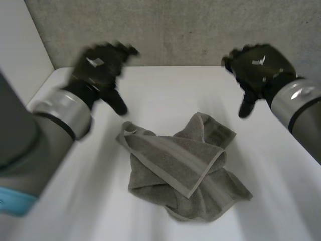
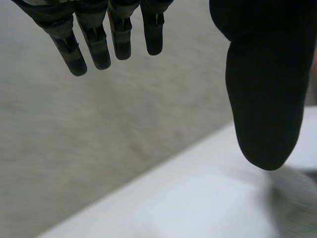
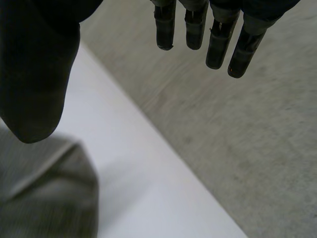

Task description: Fold the towel.

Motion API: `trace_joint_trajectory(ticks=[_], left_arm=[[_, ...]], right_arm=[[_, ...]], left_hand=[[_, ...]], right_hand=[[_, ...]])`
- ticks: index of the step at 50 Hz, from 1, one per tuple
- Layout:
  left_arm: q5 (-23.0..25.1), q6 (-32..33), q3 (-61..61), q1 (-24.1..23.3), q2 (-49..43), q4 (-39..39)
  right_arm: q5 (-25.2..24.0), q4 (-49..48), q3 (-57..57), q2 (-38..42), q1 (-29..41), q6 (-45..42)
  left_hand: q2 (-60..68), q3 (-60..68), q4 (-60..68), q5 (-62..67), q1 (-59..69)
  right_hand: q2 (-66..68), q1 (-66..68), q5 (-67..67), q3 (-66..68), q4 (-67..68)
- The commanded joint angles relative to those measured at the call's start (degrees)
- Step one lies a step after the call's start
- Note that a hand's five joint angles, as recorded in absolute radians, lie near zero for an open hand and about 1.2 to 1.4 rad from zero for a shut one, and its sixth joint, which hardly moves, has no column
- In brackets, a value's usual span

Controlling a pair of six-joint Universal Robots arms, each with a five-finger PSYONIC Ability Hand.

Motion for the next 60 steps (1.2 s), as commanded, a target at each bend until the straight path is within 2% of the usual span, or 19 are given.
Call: trace_joint_trajectory(ticks=[1,9,11,14,19,21,23,26,32,36,44,45,46,47,48,55,57,59,60], left_arm=[[3.91,4.96,-1.28,-9.34,-11.0,1.51],[4.7,9.02,-0.83,-12.78,-19.99,9.86],[5.31,11.03,-0.57,-14.0,-24.36,16.6],[6.28,12.18,0.39,-14.62,-27.35,19.96],[7.51,12.45,1.54,-14.89,-29.83,20.5],[7.87,12.45,1.89,-14.89,-30.62,20.41],[7.78,12.54,1.89,-14.89,-30.97,20.32],[6.9,12.62,1.28,-14.54,-30.01,20.15],[4.97,13.77,-0.22,-12.69,-26.4,18.92],[2.42,17.53,-3.02,-6.21,-21.41,18.3],[2.5,18.07,-8.48,-2.32,-14.98,19.18],[2.42,17.99,-8.74,-2.49,-14.89,19.36],[2.42,17.99,-8.74,-2.49,-14.89,19.36],[2.42,17.9,-8.92,-3.02,-14.8,19.36],[2.42,17.81,-9.01,-3.63,-14.89,19.36],[2.24,17.28,-8.3,-6.54,-15.42,19.36],[2.24,14.31,-8.22,-7.41,-15.24,19.27],[2.24,11.68,-8.13,-7.68,-15.07,19.18],[2.24,11.66,-8.13,-7.68,-15.06,19.18]], right_arm=[[-1.54,2.03,6.79,-0.11,-4.0,-5.85],[-3.73,-4.83,19.97,-0.73,-12.26,-5.15],[-4.96,-6.32,22.7,-0.99,-13.67,-5.15],[-7.25,-8.52,27.09,-1.69,-15.69,-4.88],[-8.39,-9.57,29.2,-1.6,-17.53,-4.71],[-8.39,-9.66,29.11,-1.6,-17.53,-4.71],[-8.39,-9.75,29.03,-1.6,-17.53,-4.71],[-8.39,-10.27,28.85,-1.6,-17.62,-4.71],[-8.39,-12.12,28.41,-0.55,-17.18,-4.27],[-8.57,-13.35,27.71,0.86,-17.09,-1.19],[-15.42,-13.62,24.89,6.92,-17.09,15.24],[-17.6,-13.79,24.72,8.05,-17.09,18.2],[-19.62,-14.05,24.63,9.11,-17.01,20.84],[-19.64,-14.06,24.63,9.12,-17.01,20.87],[-20.69,-14.14,24.19,10.51,-16.57,22.87],[-20.44,-14.14,20.33,15.0,-12.09,26.49],[-19.99,-14.23,19.71,15.62,-10.94,26.85],[-19.29,-15.19,19.44,16.23,-8.58,27.37],[-19.29,-15.2,19.44,16.24,-8.57,27.37]], left_hand=[[0.83,0.84,0.87,0.75,0.86],[1.33,1.34,1.37,1.25,1.36],[2.5,2.51,2.54,2.42,2.53],[5.01,5.02,5.05,4.93,5.04],[12.93,12.94,12.98,12.85,12.97],[21.01,21.02,21.05,20.93,21.04],[53.63,53.64,53.67,53.55,53.66],[65.06,65.07,65.1,64.98,65.09],[65.06,65.07,65.1,64.98,65.09],[65.06,65.07,65.1,64.98,65.09],[65.06,65.07,65.1,64.98,65.09],[52.26,52.27,52.3,52.18,52.29],[52.13,52.14,52.17,52.05,52.16],[21.82,21.83,21.86,21.74,21.85],[7.53,7.54,7.57,7.45,7.56],[4.86,4.87,4.9,4.78,4.89],[4.86,4.87,4.9,4.78,4.89],[4.86,4.87,4.9,4.78,4.89],[4.86,4.87,4.9,4.78,4.89]], right_hand=[[-4.16,-3.08,-3.42,-3.93,-4.75],[-4.16,-3.08,-3.42,-3.93,-4.75],[-4.16,-3.08,-3.42,-3.93,-4.75],[-4.16,-3.08,-3.42,-3.93,-4.75],[-4.16,-3.08,-3.42,-3.93,-4.75],[-4.16,-3.08,-3.42,-3.93,-4.75],[-4.16,-3.08,-3.42,-3.93,-4.75],[-4.16,-3.08,-3.42,-3.93,-4.75],[-4.16,-3.08,-3.42,-3.93,-4.75],[-4.16,-3.08,-3.42,-3.93,-4.75],[-4.16,-3.08,-3.42,-3.93,-4.75],[-3.12,-2.05,-2.38,-2.89,-3.71],[2.93,4.0,3.67,3.16,2.34],[2.99,4.06,3.73,3.22,2.4],[8.15,9.23,8.9,8.38,7.57],[11.23,12.3,11.97,11.46,10.64],[16.11,17.19,16.85,16.34,15.52],[36.35,37.42,37.09,36.58,35.76],[36.46,37.54,37.21,36.69,35.88]])
